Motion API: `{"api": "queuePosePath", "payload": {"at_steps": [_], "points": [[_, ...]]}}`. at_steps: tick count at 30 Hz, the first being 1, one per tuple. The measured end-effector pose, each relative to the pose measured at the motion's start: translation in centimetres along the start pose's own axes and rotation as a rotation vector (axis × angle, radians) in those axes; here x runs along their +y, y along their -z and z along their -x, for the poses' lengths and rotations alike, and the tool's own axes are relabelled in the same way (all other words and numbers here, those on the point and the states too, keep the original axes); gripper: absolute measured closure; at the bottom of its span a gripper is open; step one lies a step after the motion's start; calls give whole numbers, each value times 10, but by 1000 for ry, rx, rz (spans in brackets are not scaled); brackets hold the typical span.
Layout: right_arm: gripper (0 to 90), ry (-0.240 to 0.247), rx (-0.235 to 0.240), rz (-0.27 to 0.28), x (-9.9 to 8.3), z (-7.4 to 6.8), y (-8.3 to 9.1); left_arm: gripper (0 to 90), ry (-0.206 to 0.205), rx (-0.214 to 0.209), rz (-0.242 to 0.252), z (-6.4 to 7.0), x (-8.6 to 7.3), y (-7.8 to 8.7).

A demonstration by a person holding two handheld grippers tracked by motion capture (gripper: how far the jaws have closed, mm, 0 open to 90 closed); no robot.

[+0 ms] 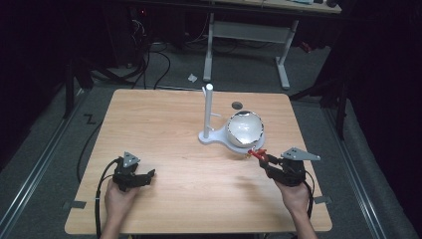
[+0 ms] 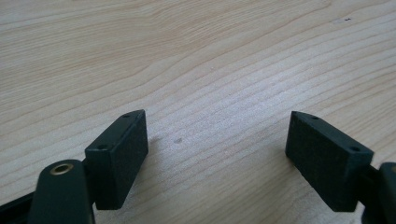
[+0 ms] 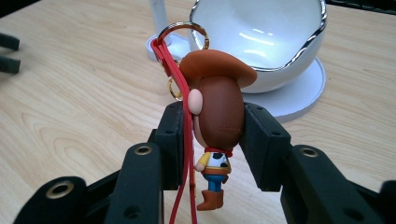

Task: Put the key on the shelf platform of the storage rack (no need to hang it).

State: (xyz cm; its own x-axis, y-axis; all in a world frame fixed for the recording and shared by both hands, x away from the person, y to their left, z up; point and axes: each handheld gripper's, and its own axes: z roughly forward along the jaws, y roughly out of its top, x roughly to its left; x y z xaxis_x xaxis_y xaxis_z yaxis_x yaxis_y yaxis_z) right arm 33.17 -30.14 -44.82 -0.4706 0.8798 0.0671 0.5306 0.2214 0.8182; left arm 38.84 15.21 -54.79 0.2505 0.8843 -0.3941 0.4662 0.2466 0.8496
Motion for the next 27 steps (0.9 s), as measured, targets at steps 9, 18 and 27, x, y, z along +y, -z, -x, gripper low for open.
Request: {"api": "queuePosePath", "payload": {"at_steps": [9,18,27], "points": [[619,-17,-21,17,13,11,0,213,0,0,2,0,0,0],[619,-34,-36,41,26,18,-2,213,1,1,2,0,0,0],[619,-34,-33,44,41,23,-9,213,1,2,1,0,0,0]]}}
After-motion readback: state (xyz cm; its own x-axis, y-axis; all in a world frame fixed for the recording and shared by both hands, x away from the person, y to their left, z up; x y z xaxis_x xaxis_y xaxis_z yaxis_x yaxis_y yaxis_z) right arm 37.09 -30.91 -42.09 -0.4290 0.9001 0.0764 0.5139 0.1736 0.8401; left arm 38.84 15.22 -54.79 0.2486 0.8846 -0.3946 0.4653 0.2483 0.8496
